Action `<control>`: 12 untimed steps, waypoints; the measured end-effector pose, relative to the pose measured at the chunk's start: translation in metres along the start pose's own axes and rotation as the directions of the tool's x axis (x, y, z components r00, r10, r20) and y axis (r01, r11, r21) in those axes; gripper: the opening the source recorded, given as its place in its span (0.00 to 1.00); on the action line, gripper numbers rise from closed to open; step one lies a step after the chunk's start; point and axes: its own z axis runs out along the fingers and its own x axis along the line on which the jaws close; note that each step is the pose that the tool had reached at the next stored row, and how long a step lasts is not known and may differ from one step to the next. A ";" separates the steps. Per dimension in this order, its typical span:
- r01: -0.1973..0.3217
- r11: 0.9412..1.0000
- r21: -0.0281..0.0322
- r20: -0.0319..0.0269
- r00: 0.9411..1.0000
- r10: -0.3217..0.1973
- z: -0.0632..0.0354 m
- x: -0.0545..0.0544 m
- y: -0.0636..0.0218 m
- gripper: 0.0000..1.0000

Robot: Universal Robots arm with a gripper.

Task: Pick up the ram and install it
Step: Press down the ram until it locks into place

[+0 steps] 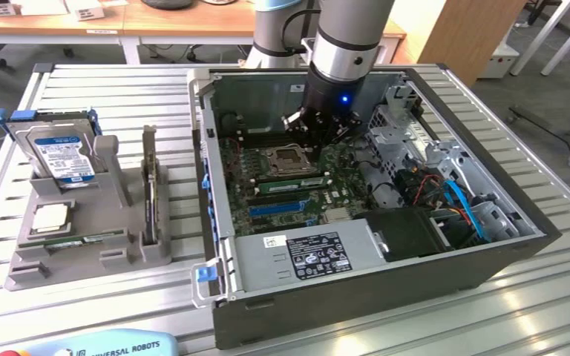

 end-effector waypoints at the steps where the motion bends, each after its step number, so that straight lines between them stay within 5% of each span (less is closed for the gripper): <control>1: 0.000 1.000 0.001 0.000 1.000 0.000 0.0000 0.000 0.0000 0.10; 12: -0.003 1.000 0.006 0.002 1.000 0.003 -0.0001 0.007 0.0003 0.10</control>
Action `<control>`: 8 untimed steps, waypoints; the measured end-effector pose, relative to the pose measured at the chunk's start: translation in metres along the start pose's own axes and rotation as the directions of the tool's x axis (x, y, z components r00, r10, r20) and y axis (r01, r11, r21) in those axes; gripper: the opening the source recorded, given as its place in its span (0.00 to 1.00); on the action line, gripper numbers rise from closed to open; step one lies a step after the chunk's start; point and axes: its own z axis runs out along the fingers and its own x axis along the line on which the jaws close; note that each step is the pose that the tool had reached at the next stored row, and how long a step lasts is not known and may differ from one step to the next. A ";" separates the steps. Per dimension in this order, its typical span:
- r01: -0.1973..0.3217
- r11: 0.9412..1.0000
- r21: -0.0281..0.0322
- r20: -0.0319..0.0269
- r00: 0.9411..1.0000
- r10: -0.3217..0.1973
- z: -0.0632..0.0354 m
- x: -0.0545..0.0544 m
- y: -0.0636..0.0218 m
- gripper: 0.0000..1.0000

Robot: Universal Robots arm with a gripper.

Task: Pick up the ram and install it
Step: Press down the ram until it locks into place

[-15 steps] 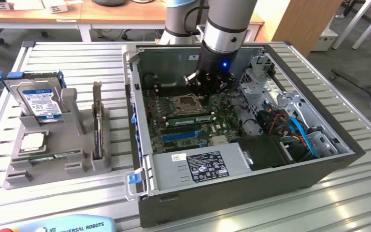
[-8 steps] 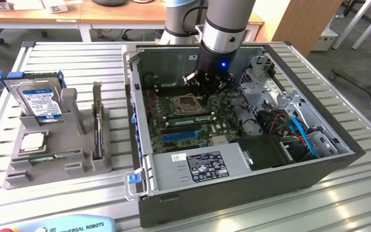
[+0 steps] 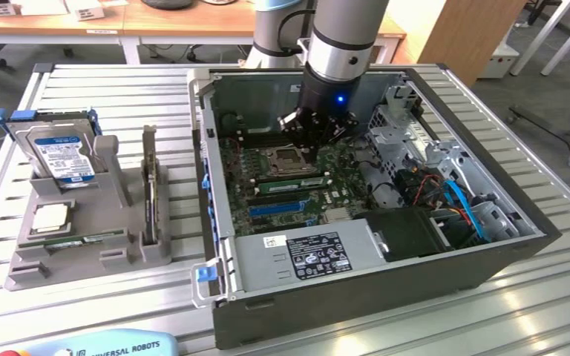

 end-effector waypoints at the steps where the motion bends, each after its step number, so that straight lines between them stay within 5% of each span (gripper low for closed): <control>1: 0.000 1.000 0.000 0.000 1.000 0.000 -0.0001 0.002 0.0000 0.10; 8: -0.003 1.000 0.000 0.002 1.000 0.003 -0.0002 0.007 0.0003 0.10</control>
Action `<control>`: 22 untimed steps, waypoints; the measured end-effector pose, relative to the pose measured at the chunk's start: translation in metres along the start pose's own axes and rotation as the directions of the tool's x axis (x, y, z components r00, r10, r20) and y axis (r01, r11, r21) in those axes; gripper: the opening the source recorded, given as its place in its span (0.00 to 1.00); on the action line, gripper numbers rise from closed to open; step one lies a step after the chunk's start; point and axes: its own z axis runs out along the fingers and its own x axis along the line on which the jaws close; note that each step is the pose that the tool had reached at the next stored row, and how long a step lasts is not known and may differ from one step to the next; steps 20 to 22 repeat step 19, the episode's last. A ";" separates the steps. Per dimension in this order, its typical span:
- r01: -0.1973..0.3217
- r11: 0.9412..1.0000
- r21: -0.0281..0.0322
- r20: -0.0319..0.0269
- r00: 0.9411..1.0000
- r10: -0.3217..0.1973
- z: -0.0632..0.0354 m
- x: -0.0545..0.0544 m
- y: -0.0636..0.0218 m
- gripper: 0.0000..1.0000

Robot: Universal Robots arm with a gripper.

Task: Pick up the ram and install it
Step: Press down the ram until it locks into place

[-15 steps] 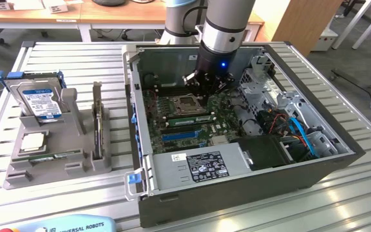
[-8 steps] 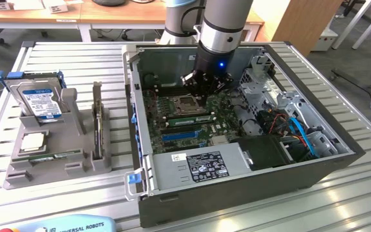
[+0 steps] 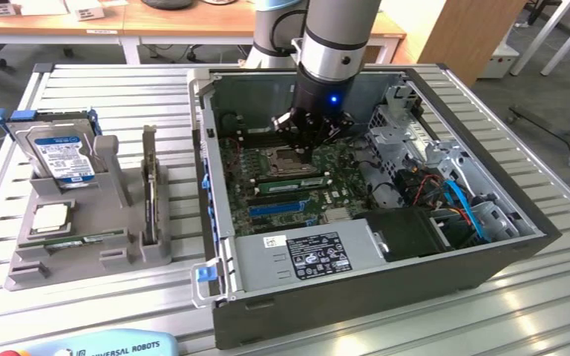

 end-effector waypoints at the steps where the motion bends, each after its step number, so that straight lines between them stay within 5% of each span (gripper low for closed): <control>1: -0.001 1.000 0.000 0.000 1.000 0.001 0.0000 0.000 0.0000 0.10; 22: -0.031 1.000 0.001 -0.001 1.000 0.031 -0.0009 -0.001 0.0000 0.10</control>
